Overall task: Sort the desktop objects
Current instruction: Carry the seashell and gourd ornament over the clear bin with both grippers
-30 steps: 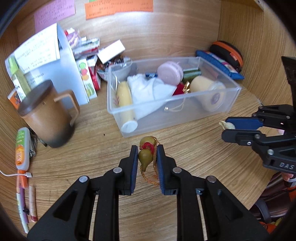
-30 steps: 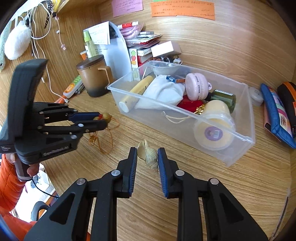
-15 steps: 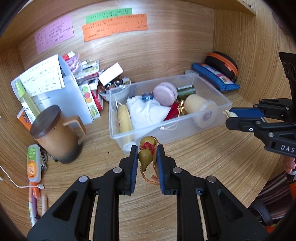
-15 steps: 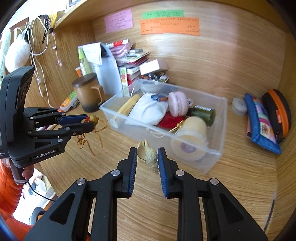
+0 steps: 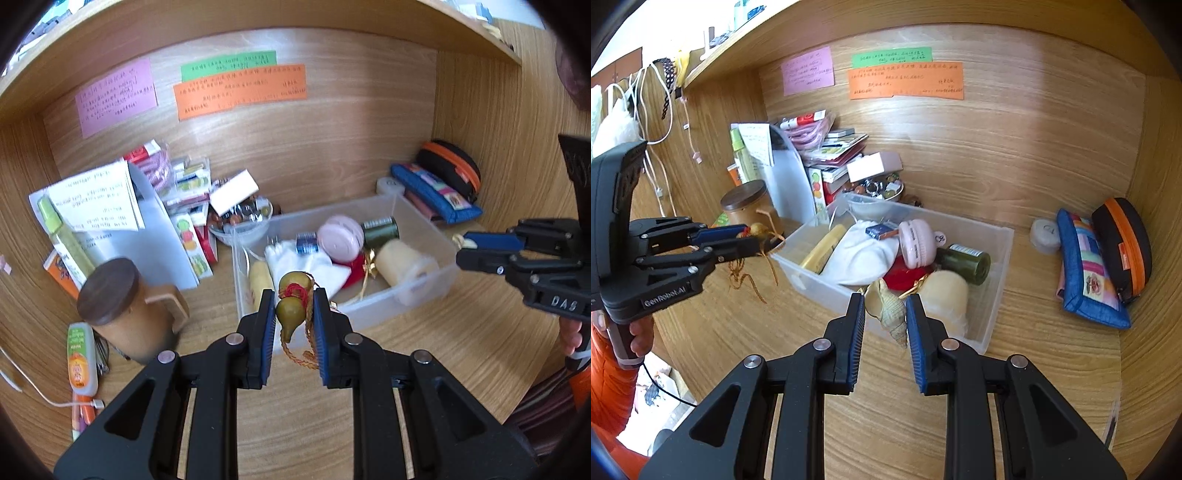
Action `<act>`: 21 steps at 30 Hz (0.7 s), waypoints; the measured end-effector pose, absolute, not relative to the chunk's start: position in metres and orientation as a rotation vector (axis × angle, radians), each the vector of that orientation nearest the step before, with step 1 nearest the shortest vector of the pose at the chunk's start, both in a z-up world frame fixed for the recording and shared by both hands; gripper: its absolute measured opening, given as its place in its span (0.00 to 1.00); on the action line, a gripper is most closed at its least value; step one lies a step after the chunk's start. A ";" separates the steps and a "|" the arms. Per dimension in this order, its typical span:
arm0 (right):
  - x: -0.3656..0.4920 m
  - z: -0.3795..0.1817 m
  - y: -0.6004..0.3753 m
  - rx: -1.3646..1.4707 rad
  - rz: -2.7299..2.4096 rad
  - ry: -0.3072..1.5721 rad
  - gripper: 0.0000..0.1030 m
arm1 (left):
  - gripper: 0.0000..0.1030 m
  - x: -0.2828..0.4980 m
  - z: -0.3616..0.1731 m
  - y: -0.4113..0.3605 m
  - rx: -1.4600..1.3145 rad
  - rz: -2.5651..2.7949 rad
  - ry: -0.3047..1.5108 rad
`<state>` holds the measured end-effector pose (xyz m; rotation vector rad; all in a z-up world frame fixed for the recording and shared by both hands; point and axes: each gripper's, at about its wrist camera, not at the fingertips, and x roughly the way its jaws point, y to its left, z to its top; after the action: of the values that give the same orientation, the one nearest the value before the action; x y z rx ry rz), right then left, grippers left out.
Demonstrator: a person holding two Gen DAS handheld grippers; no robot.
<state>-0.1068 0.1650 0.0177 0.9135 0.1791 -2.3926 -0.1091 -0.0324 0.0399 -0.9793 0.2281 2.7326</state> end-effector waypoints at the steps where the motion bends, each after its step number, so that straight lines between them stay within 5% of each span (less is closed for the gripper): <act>1: -0.110 0.019 0.164 0.912 -2.394 0.177 0.20 | 0.18 -0.111 0.043 -0.033 -0.972 2.736 0.223; 21: -0.170 0.021 0.128 0.902 -2.352 0.199 0.20 | 0.18 -0.186 0.031 -0.025 -1.028 2.703 0.186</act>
<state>-0.1698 0.1279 0.0211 0.9023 0.1993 -2.3518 -0.1863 -0.0245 0.0307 -1.0277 0.1857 2.7032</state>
